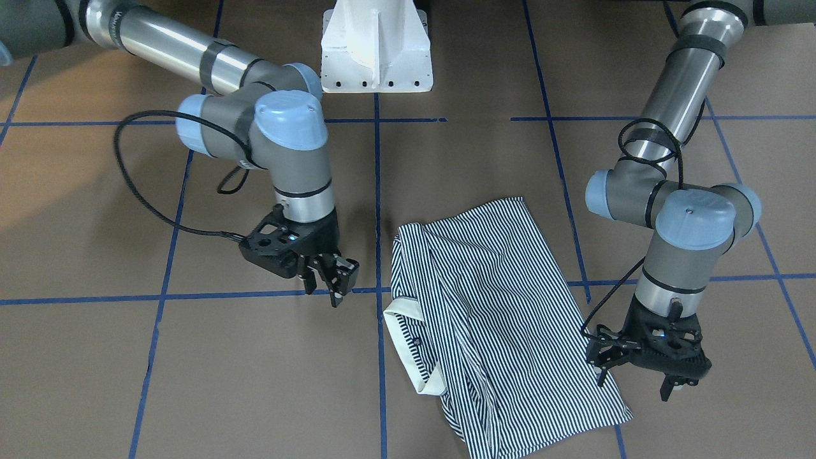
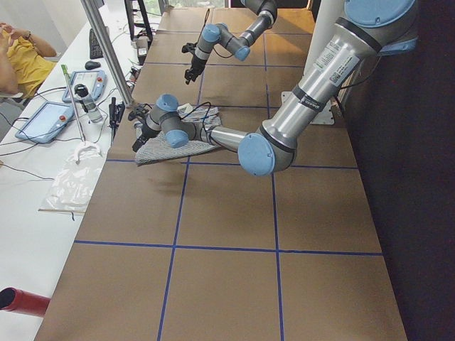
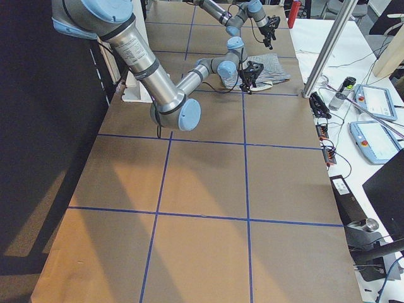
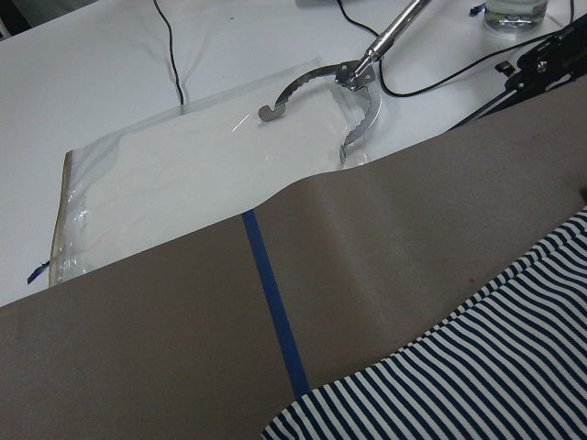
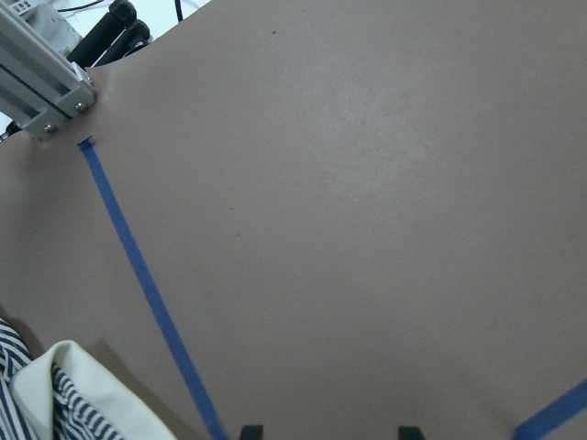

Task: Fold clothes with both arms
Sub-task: 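Reach the right gripper toward the collar end of the folded shirt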

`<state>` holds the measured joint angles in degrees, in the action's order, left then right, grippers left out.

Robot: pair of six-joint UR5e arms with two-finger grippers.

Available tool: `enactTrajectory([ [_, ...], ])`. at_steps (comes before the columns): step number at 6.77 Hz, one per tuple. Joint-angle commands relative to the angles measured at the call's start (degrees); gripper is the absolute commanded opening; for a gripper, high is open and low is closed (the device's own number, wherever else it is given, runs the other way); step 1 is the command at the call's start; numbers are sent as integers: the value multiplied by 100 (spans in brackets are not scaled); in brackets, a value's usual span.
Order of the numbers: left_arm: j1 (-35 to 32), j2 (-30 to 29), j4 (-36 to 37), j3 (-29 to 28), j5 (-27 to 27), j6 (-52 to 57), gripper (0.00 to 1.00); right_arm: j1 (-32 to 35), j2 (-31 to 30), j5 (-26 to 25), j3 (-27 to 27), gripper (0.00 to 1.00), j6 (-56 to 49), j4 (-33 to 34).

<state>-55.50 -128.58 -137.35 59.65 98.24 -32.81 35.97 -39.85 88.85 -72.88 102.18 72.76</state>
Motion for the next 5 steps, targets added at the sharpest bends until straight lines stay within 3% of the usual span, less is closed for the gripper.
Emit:
enactTrajectory([
  [1, 4, 0, -3, 12, 11, -41, 100, -308, 643, -525, 1221, 55, 416, -683],
  [5, 4, 8, -3, 12, 11, -50, 100, -590, 943, -799, 1636, 55, 496, -815],
])
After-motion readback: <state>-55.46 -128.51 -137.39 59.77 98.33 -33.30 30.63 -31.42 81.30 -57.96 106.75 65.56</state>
